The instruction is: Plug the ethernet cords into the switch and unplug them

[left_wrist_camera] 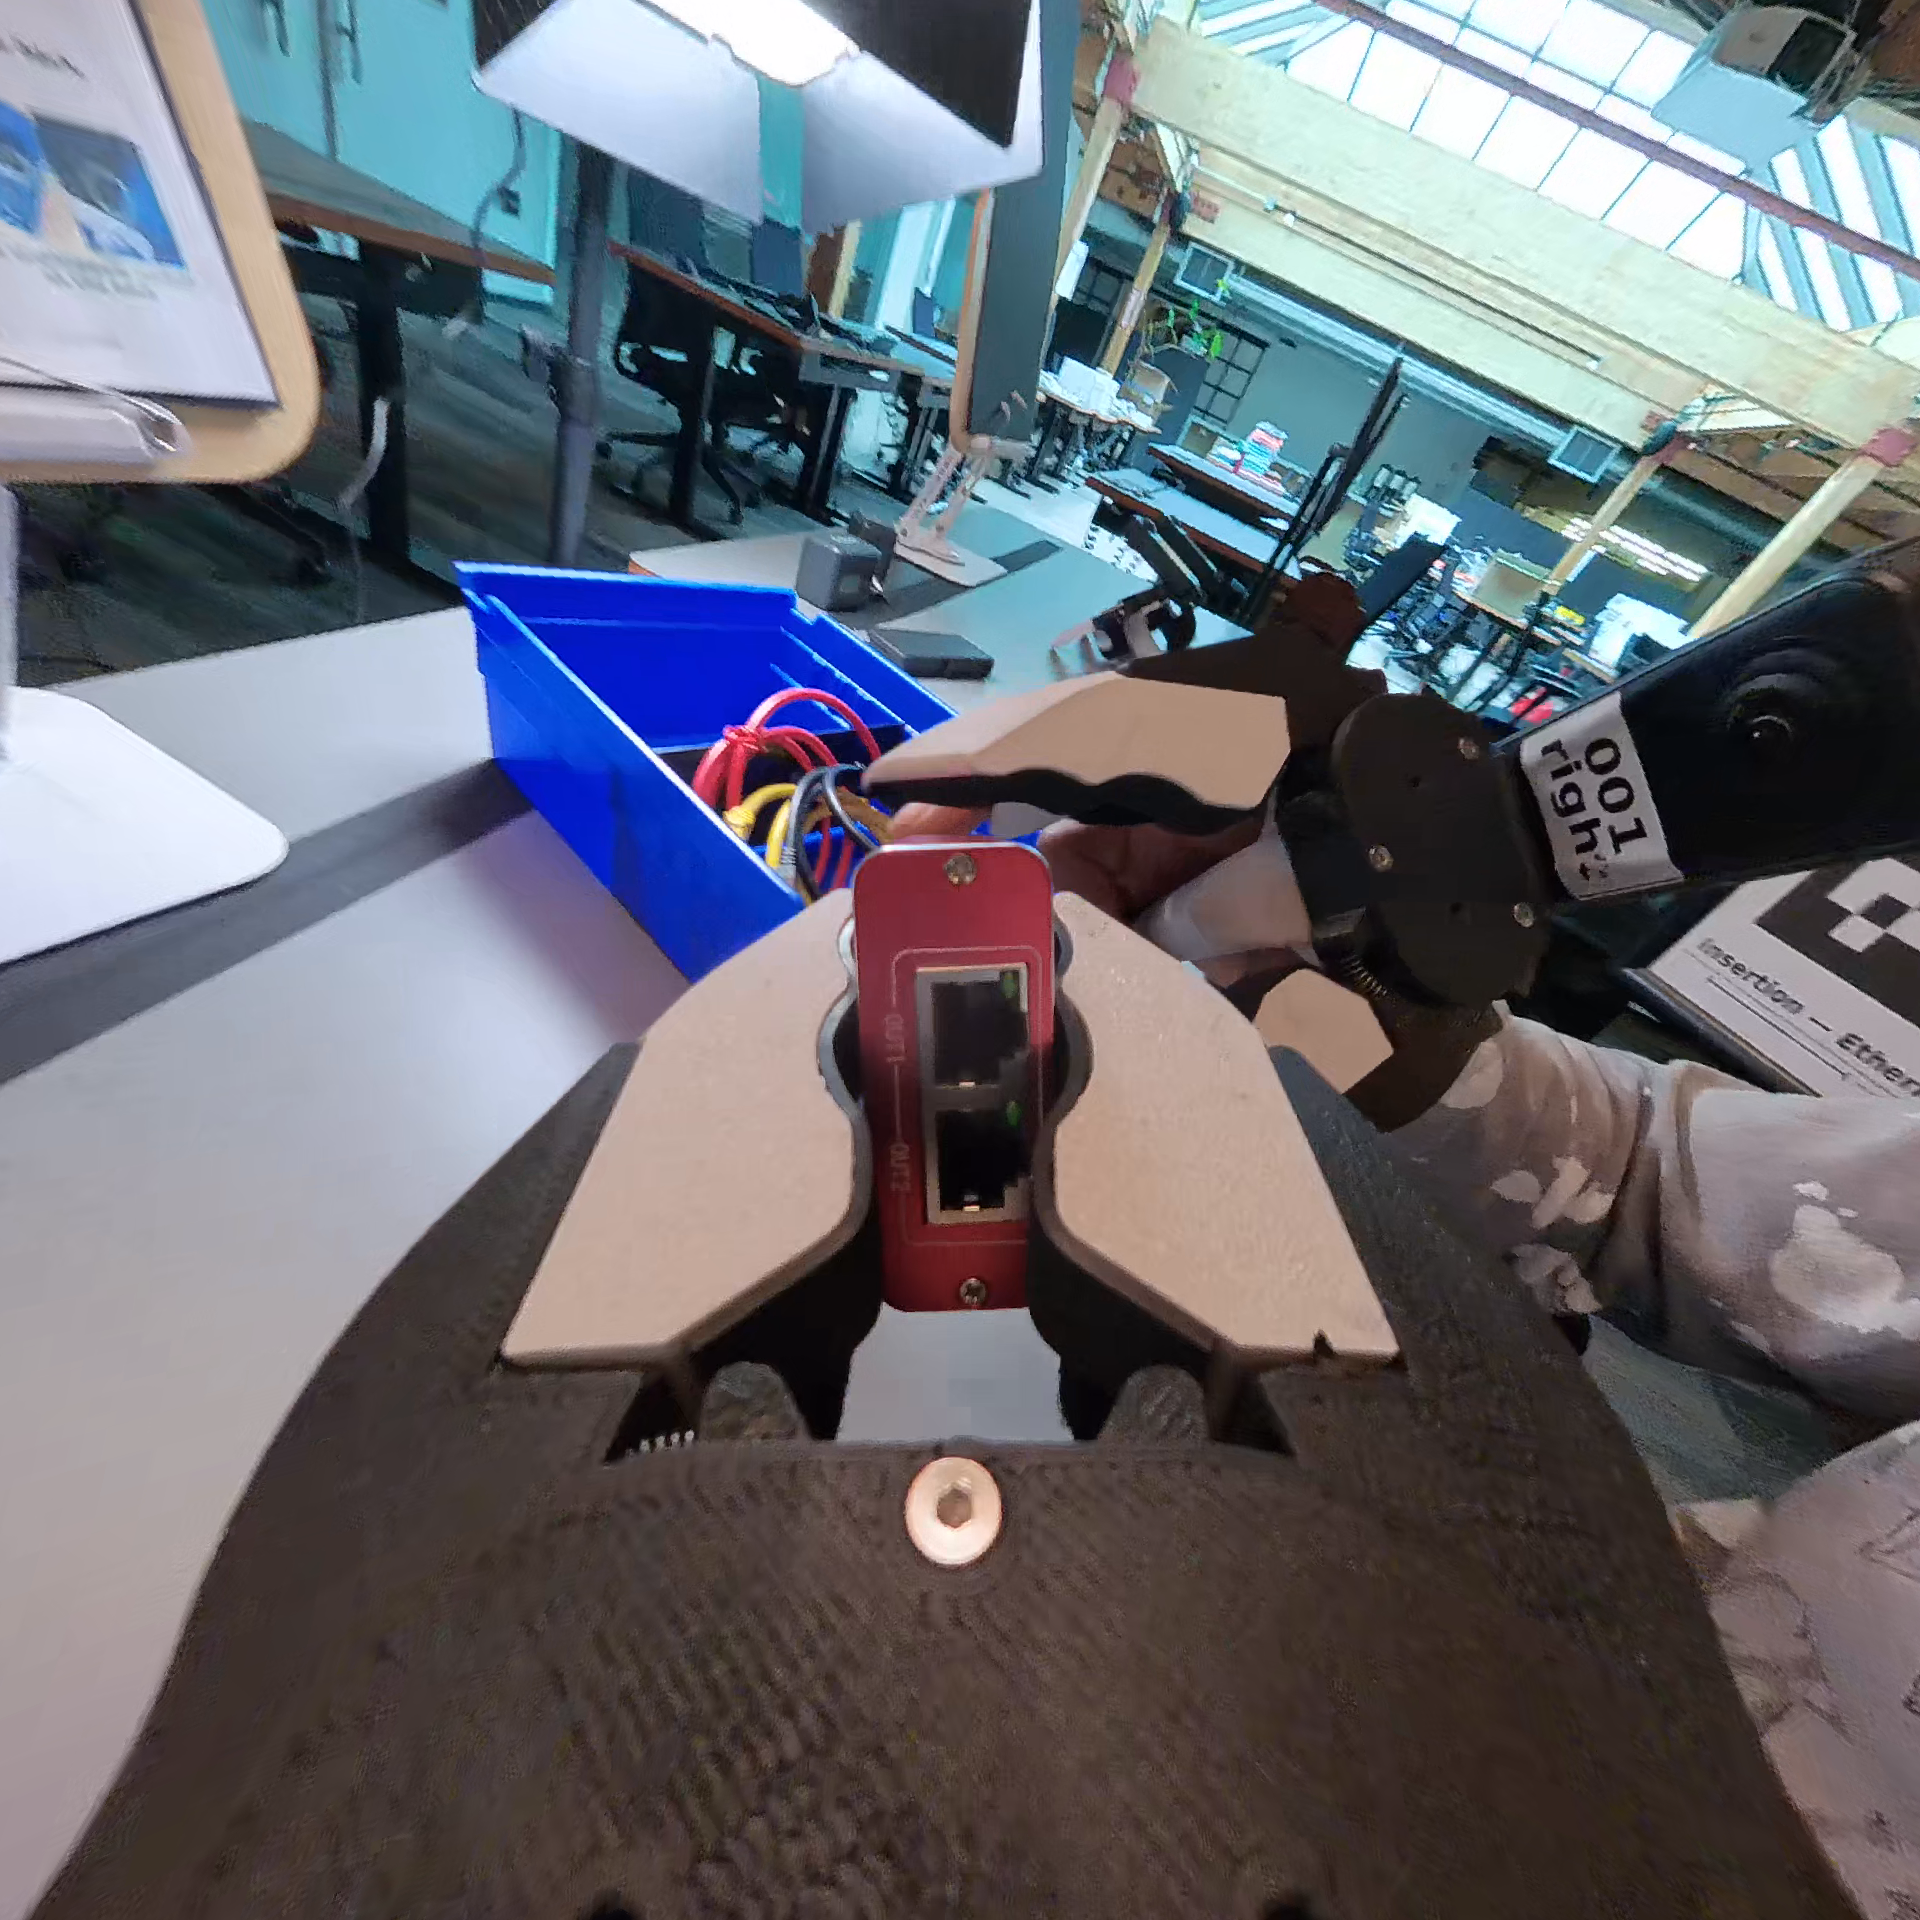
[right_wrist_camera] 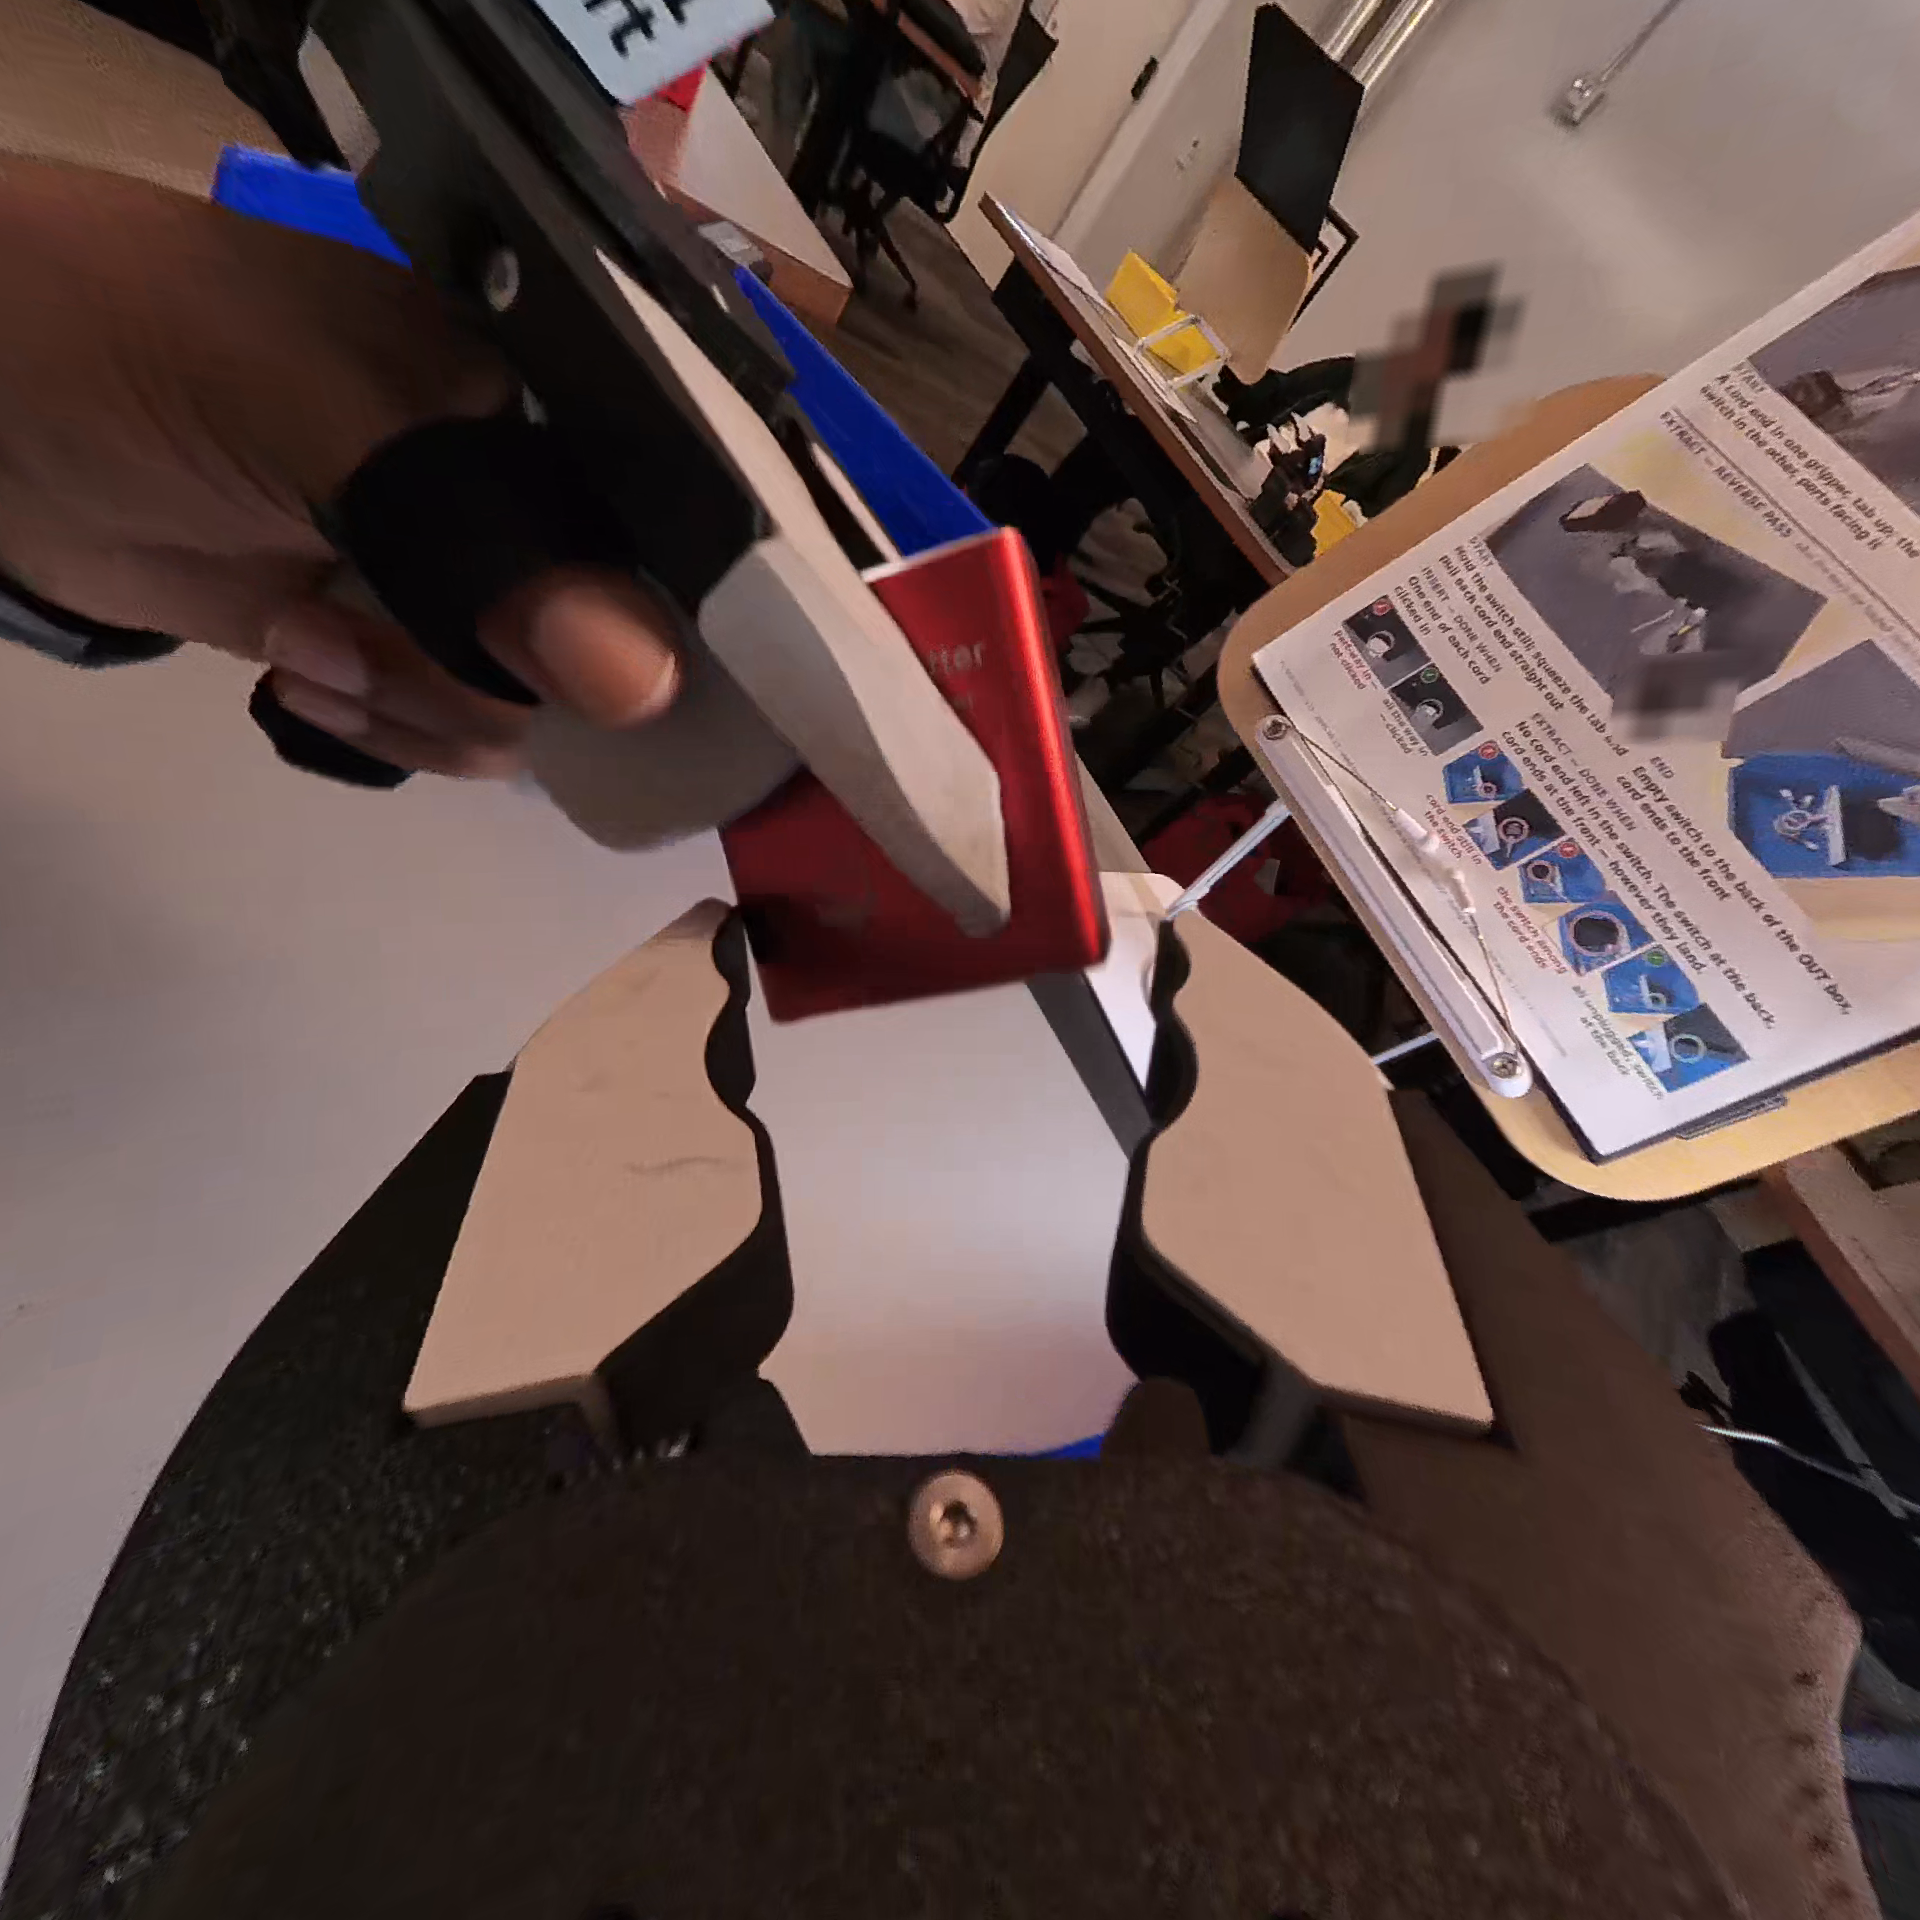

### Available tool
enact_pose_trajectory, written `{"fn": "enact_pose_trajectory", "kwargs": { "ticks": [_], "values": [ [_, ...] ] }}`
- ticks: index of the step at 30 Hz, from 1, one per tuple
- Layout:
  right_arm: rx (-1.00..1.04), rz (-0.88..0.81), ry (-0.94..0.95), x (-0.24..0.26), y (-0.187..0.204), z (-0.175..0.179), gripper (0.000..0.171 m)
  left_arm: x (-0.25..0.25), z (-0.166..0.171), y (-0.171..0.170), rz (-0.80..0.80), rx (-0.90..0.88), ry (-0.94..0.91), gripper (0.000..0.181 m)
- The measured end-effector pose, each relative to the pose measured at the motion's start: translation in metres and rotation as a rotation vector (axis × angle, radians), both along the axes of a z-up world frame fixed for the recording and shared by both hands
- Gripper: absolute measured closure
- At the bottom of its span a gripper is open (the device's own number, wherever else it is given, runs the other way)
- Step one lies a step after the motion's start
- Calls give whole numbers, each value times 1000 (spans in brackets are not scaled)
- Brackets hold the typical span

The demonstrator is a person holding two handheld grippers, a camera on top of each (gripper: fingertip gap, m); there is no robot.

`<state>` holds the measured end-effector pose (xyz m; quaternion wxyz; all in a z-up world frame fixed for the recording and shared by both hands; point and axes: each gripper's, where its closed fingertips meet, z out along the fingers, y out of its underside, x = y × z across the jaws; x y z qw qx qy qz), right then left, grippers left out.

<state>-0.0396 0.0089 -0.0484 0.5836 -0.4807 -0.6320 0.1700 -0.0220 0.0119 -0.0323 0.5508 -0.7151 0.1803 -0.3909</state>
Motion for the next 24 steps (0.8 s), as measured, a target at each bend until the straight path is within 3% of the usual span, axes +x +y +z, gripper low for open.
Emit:
{"fn": "enact_pose_trajectory", "kwargs": {
  "ticks": [11, 20, 24],
  "values": [
    [-5, 37, -72, 6, 0, -15, 105, 8, -17, 2, -76, -125, -88, 152],
    [253, 8, -296, 13, -6, -32, 100, 21, -48, -4, -121, -242, 69, 152],
    [248, 11, -354, 15, -7, -41, 108, 22, -56, -4, -116, -258, 109, 152]
  ]
}}
